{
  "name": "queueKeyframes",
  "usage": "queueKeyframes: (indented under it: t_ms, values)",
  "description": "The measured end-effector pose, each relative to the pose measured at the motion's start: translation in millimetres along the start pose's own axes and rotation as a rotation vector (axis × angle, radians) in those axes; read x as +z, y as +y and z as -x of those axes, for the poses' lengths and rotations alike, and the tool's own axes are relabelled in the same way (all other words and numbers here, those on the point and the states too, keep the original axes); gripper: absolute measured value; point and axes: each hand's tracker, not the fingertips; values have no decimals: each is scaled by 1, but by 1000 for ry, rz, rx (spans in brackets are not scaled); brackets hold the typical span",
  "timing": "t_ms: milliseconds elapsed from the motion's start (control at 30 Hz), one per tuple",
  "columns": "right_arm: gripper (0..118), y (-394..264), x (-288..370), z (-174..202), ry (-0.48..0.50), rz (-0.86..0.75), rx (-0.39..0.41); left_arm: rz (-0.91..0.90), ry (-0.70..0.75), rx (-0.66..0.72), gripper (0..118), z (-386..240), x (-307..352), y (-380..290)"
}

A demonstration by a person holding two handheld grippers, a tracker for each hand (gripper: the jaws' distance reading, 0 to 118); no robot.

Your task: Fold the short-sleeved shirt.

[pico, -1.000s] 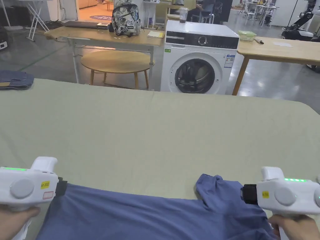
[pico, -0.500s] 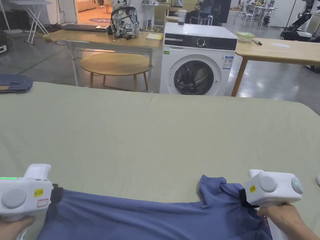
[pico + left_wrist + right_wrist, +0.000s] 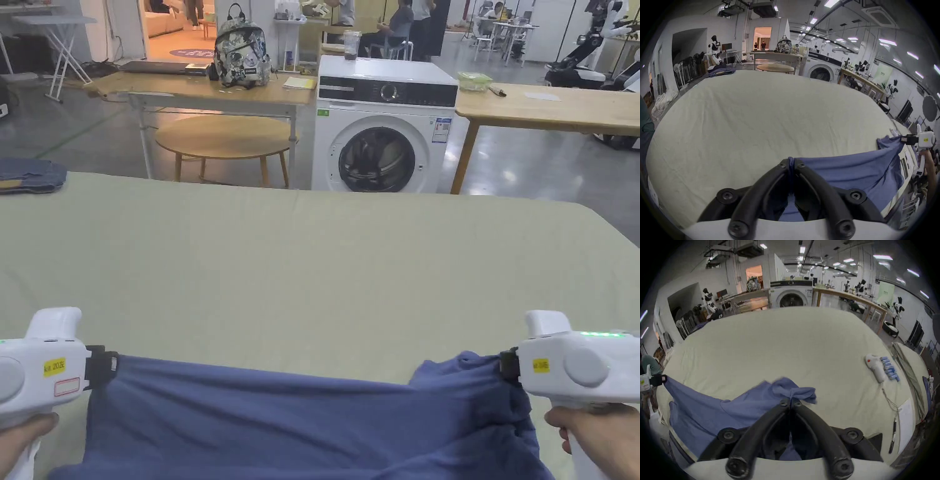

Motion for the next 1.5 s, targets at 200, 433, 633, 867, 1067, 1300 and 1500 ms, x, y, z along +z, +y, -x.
queueKeyframes:
  t_ms: [200, 433, 633, 867, 1067, 1300, 1500]
  values:
    - [0, -31, 57, -5, -2, -45, 21, -43, -27, 3, 0, 1, 47, -27]
    - [0, -79, 100, 3, -20, -36, 58, -38, -38, -22, 0, 4, 83, -71]
    - [0, -129, 95, -4, -56, 45, 74, 14, -26, -45, 0, 7, 94, -114]
    - [0, -176, 70, -4, -85, 157, 73, 141, 0, -48, 0, 14, 75, -161]
    - [0, -208, 43, -8, -103, 193, 68, 204, 49, -64, 0, 14, 57, -184]
    - [14, -207, 47, 0, -130, 163, 85, 195, 63, -33, 1, 20, 52, -178]
    - [77, -185, 85, 15, -218, 8, 44, 38, 91, 6, 54, 1, 78, -151]
